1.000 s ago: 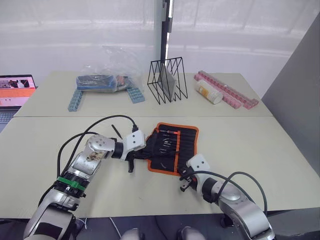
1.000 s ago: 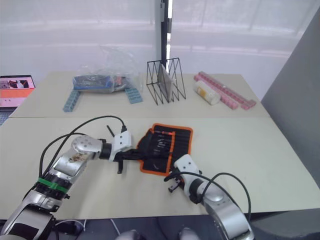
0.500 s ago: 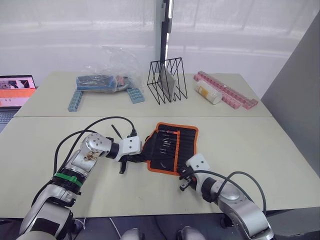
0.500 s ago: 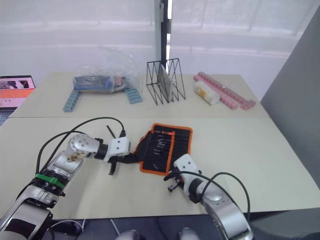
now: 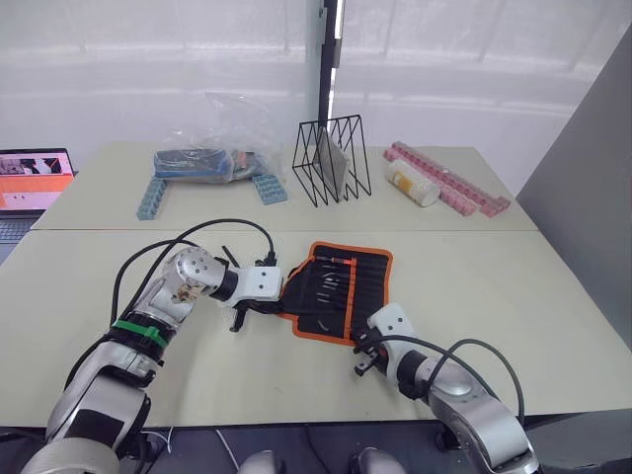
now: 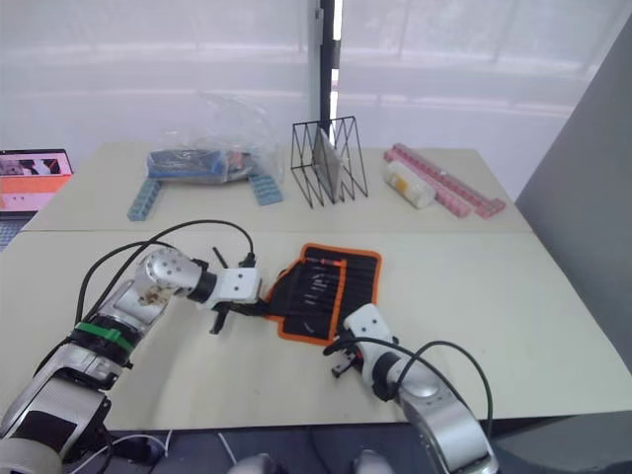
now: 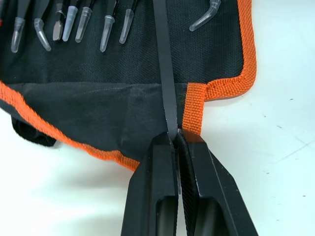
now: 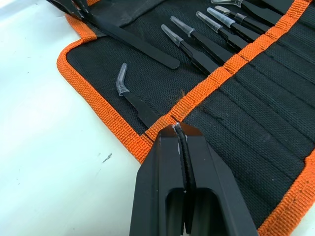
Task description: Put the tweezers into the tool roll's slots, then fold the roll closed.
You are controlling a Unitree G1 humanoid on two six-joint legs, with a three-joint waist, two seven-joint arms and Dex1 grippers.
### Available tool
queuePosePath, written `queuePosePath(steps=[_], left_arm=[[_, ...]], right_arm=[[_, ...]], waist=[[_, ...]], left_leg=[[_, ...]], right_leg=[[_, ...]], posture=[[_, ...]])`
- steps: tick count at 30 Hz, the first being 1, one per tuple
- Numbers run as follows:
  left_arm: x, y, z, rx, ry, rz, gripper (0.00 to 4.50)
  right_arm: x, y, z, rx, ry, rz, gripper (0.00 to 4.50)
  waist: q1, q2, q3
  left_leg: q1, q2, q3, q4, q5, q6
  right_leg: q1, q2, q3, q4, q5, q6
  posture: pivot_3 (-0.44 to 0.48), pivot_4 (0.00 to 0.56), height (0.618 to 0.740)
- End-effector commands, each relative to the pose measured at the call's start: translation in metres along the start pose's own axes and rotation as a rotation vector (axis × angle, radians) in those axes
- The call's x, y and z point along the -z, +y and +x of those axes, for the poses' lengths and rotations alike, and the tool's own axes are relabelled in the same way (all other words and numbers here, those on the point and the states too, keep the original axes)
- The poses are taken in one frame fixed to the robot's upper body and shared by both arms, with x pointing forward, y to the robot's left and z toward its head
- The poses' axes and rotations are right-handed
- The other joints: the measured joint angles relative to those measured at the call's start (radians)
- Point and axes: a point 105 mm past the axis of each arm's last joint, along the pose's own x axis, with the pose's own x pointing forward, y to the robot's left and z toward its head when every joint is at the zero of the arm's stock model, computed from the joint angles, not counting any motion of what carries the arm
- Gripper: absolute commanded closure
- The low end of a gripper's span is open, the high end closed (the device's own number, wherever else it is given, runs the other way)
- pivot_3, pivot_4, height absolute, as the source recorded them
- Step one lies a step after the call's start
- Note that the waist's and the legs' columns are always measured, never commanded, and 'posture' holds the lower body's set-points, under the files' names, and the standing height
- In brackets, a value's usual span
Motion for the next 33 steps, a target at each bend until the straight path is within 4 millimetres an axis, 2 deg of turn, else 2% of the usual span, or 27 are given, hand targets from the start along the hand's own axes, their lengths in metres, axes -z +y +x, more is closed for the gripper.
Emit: queuePosePath(steps=[1,10,21,26,29,33], left_arm=[[-0.003,0.001,0.003,0.035,0.037,0.046,4.47],[-0.004,0.005,0.015,0.088,0.100,0.120,4.47],[-0.024,0.014,0.044,0.082,0.071,0.176,4.47],[-0.036,0.011,0.054,0.103,0.034,0.203,4.47],[-0.037,0.011,0.055,0.103,0.031,0.202,4.47],[-0.028,0.013,0.042,0.109,0.068,0.214,4.47]], right_arm=[[0.041,0.008,0.000,-0.018,0.167,0.068,4.50],[0.042,0.013,0.000,-0.012,0.162,0.078,4.50],[0.043,0.014,-0.002,-0.003,0.161,0.082,4.50],[0.043,0.013,-0.003,0.001,0.163,0.080,4.50],[0.043,0.013,-0.003,0.002,0.163,0.079,4.50],[0.042,0.011,-0.003,0.006,0.161,0.079,4.50]], waist=[[0.000,0.000,0.000],[0.003,-0.001,-0.001],[0.012,-0.001,-0.003],[0.013,-0.001,-0.003],[0.013,-0.001,-0.003],[0.009,-0.001,-0.003]], left_leg=[[0.000,0.000,0.000,0.000,0.000,0.000],[0.001,0.000,0.000,0.000,0.000,0.000],[0.007,-0.001,-0.003,0.001,-0.001,0.001],[0.007,-0.002,-0.004,0.001,-0.001,0.001],[0.007,-0.002,-0.004,0.001,-0.001,0.002],[0.007,-0.002,-0.004,0.001,-0.001,0.002]], right_leg=[[0.000,0.000,0.000,0.000,0.000,0.000],[0.001,0.000,0.000,0.001,0.000,0.001],[0.011,-0.001,0.001,-0.002,-0.002,0.003],[0.012,-0.001,0.001,-0.001,-0.002,0.004],[0.013,-0.001,0.001,-0.002,-0.003,0.004],[0.012,-0.001,0.001,-0.002,-0.003,0.004]], posture=[[0.000,0.150,0.737],[0.000,0.150,0.737],[0.000,0.150,0.737],[0.000,0.150,0.737],[0.000,0.150,0.737],[0.000,0.150,0.737]])
